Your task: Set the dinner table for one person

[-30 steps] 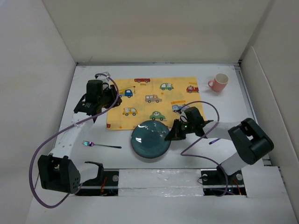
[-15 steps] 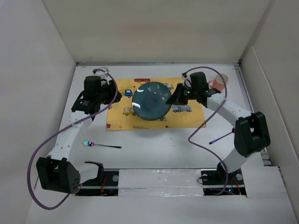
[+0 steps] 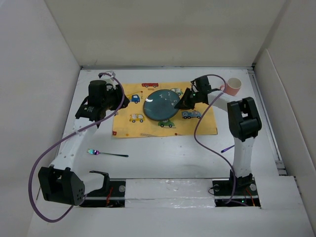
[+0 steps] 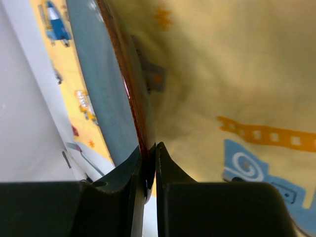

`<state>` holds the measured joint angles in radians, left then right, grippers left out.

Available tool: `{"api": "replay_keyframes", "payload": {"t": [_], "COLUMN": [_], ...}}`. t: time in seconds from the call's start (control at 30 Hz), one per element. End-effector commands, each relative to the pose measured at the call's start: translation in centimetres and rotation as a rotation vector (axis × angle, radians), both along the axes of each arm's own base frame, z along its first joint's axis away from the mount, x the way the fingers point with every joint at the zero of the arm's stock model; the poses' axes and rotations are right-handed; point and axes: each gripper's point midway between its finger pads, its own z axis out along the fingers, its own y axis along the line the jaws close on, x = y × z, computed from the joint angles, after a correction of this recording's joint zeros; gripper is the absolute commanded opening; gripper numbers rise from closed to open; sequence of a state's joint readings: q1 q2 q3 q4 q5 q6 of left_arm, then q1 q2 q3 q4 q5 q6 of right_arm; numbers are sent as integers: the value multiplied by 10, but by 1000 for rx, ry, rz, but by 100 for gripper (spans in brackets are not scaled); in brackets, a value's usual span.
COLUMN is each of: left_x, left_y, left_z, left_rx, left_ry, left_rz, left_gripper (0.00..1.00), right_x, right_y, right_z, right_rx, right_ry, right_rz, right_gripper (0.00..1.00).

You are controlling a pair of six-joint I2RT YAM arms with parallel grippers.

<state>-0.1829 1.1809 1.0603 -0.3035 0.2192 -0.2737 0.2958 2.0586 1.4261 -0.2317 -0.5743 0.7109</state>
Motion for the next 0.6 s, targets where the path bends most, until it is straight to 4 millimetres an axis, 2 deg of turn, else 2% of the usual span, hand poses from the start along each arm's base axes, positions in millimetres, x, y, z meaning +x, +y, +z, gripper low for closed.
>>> {"api": "replay_keyframes", "payload": {"t": [0.0, 0.07, 0.1, 0.13, 0.2, 0.23, 0.33, 0.47, 0.57], "left_x": [4, 4, 4, 4, 3, 3, 3, 2, 1], "left_y": [-3, -2, -3, -3, -3, -3, -2, -3, -3], "left_z": [7, 3, 3, 0, -3, -4, -4, -7, -4], "left_rx": [-19, -18, -20, -19, -18, -18, -16, -18, -22], "left_ry": [-35, -27, -30, -22, -13, -13, -14, -5, -8], "left_rz": [-7, -5, -6, -6, -7, -5, -1, -4, -6], "left_gripper": [40, 40, 41, 40, 40, 40, 40, 41, 41], "right_x": [21, 15, 13, 10, 2, -1, -5, -6, 2], "right_y": [23, 19, 18, 17, 13, 11, -3, -17, -36], "right_z": [66, 49, 45, 42, 30, 27, 16, 16, 39], "right_rx": [164, 143, 139, 134, 110, 97, 24, -71, -132], "right_ry": [-154, -117, -114, -108, -76, -69, -46, -67, -122], "right_rz": [48, 30, 28, 28, 22, 20, 4, -6, -37], "right_gripper": [0, 0, 4, 15, 26, 36, 50, 56, 56]}}
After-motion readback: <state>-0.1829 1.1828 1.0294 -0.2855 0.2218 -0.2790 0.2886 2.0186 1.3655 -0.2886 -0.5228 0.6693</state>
